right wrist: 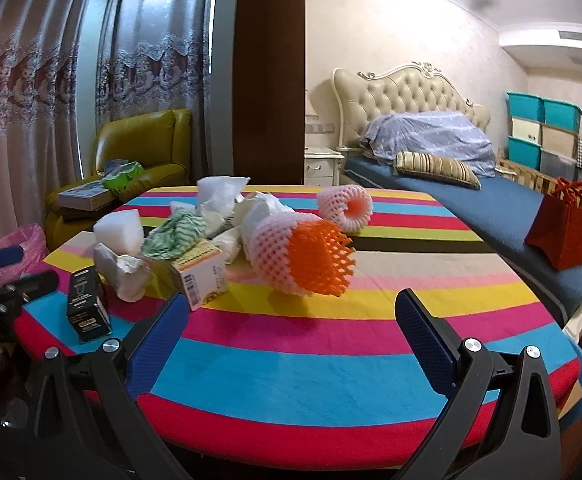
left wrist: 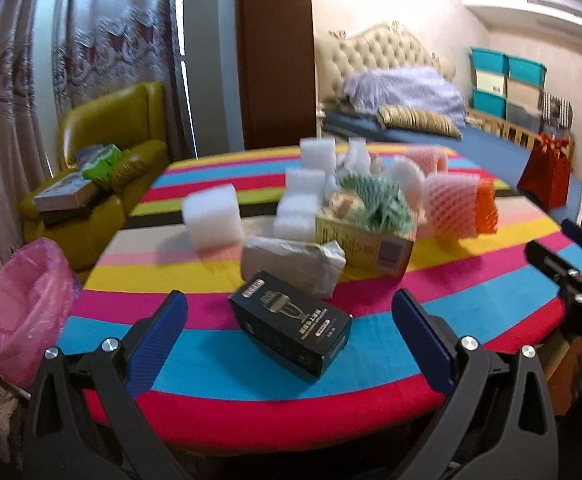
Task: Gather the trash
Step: 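Grasp the black DORMI box with the left tool while the right tool grasps the white plastic bag, then carry the box and bag to the pink bin and release both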
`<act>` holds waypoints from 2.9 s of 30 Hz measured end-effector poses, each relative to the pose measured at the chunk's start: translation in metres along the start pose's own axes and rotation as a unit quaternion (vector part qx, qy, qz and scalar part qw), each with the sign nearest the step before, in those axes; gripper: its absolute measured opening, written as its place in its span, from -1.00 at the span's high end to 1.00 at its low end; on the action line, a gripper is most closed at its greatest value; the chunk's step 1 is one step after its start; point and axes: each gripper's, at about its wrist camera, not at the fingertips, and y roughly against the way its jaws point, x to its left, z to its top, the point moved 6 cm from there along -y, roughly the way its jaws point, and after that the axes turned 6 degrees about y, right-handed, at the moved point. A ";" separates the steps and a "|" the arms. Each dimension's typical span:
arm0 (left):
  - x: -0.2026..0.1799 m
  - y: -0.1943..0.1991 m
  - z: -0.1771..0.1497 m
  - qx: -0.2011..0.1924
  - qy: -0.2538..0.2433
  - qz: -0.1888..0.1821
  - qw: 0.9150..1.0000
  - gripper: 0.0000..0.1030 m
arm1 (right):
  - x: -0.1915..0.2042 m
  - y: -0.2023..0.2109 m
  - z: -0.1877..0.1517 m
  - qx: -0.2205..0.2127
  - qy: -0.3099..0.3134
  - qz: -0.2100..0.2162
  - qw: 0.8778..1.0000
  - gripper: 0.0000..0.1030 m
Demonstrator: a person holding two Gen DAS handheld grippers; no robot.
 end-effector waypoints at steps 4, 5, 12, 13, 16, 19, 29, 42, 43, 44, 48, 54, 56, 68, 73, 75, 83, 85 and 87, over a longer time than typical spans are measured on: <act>-0.007 -0.028 0.002 0.022 0.002 0.009 1.000 -0.92 | -0.002 -0.006 -0.002 0.003 0.000 0.003 1.000 -0.87; -0.008 -0.034 0.003 0.023 0.003 0.015 1.000 -0.92 | -0.002 -0.007 -0.003 0.003 0.001 0.003 1.000 -0.87; -0.001 -0.073 -0.005 0.065 0.001 0.057 0.996 -0.92 | 0.002 -0.016 -0.005 0.010 0.014 0.003 1.000 -0.88; 0.004 -0.074 -0.007 0.072 0.001 0.060 0.996 -0.92 | 0.006 -0.019 -0.004 0.013 0.020 0.008 1.000 -0.88; 0.021 -0.075 -0.014 0.084 0.007 0.061 0.995 -0.92 | 0.023 -0.025 -0.003 0.016 0.046 0.025 0.999 -0.87; 0.047 -0.069 -0.018 0.083 0.032 0.066 0.994 -0.86 | 0.047 -0.031 -0.001 0.013 0.085 0.055 0.995 -0.87; 0.095 -0.062 -0.028 0.081 0.069 0.006 0.994 0.01 | 0.125 -0.059 0.012 0.050 0.139 0.176 0.973 -0.61; 0.112 -0.048 -0.022 0.036 0.054 0.005 0.998 -0.35 | 0.183 -0.111 0.029 0.108 0.185 0.221 0.951 -0.42; 0.113 -0.049 -0.023 0.040 0.056 0.002 0.998 -0.35 | 0.185 -0.118 0.029 0.117 0.184 0.222 0.950 -0.38; 0.115 -0.053 -0.023 0.047 0.063 -0.004 0.997 -0.34 | 0.186 -0.123 0.028 0.124 0.183 0.225 0.949 -0.31; 0.114 -0.064 -0.028 0.066 0.072 -0.014 0.995 0.10 | 0.194 -0.135 0.022 0.136 0.203 0.217 0.945 -0.29; 0.113 -0.063 -0.032 0.058 0.063 -0.006 0.996 0.24 | 0.199 -0.129 0.016 0.118 0.215 0.209 0.947 -0.02; 0.113 -0.059 -0.034 0.053 0.063 -0.002 0.997 0.24 | 0.199 -0.123 0.014 0.111 0.204 0.217 0.948 0.01; 0.120 -0.038 -0.038 0.004 0.078 0.016 0.997 0.24 | 0.182 -0.095 0.019 0.063 0.159 0.208 0.963 0.02; 0.130 -0.020 -0.034 -0.029 0.080 0.031 0.996 0.24 | 0.183 -0.093 0.027 0.059 0.147 0.216 0.964 0.02; 0.138 -0.011 -0.033 -0.045 0.087 0.039 0.994 0.24 | 0.190 -0.091 0.031 0.054 0.156 0.220 0.961 0.02; 0.181 0.022 -0.023 -0.084 0.125 0.073 0.986 0.24 | 0.242 -0.082 0.053 0.039 0.191 0.266 0.944 0.02; 0.198 0.032 -0.021 -0.093 0.134 0.088 0.983 0.24 | 0.261 -0.079 0.058 0.036 0.207 0.281 0.936 0.02; 0.214 0.040 -0.019 -0.100 0.144 0.103 0.979 0.23 | 0.280 -0.077 0.061 0.033 0.222 0.292 0.930 0.02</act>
